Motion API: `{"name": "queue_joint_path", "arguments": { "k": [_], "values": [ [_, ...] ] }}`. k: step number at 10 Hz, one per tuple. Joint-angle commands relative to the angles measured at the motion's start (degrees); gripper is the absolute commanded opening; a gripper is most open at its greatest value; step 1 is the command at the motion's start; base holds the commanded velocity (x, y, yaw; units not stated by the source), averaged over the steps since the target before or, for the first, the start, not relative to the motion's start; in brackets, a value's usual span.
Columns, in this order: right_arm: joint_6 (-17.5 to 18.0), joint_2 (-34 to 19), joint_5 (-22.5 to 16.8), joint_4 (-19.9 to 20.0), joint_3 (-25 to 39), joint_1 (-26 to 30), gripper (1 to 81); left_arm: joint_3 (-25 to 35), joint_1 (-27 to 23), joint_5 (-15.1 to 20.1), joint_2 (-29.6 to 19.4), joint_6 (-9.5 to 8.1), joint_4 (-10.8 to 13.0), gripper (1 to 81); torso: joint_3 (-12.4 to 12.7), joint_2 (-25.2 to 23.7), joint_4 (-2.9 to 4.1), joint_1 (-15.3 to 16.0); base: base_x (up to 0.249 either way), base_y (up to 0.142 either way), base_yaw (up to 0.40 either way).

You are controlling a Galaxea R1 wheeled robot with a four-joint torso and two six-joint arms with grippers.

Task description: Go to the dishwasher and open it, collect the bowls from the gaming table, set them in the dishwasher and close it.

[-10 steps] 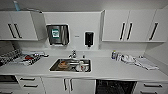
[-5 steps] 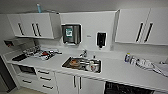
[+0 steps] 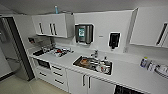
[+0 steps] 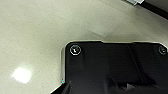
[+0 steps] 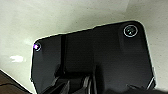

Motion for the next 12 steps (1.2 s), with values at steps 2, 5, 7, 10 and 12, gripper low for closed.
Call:
{"name": "queue_joint_path", "arguments": {
  "k": [2,5,7,10,12],
  "values": [
    [0.0,0.4,-3.5,0.0,0.0,3.5,81.1,-0.5,-2.8,2.2,-0.8,-0.01,0.0,81.1,0.0,0.0,0.00,0.0,0.000,0.000,0.347],
    [0.1,0.4,-3.5,0.1,-0.3,3.4,81.1,-0.5,-2.7,2.2,-0.7,-0.01,0.0,81.1,0.0,0.0,0.00,0.0,0.000,0.000,0.347],
    [0.2,0.4,-3.3,0.2,-0.4,3.3,81.1,-0.5,-2.7,2.2,-0.7,-0.01,0.0,81.1,0.0,0.0,0.00,0.0,0.000,0.000,0.347],
    [0.2,0.4,-2.7,0.1,-0.6,3.2,81.1,-0.5,-2.7,2.3,-0.7,-0.01,0.0,81.1,0.0,0.0,0.00,0.0,0.000,0.000,0.347],
    [0.3,0.5,-2.7,0.1,-0.6,3.1,81.1,-0.5,-2.8,3.4,-0.5,-0.01,0.3,81.1,0.0,0.0,0.00,0.0,0.000,0.000,0.346]
  ]
}}
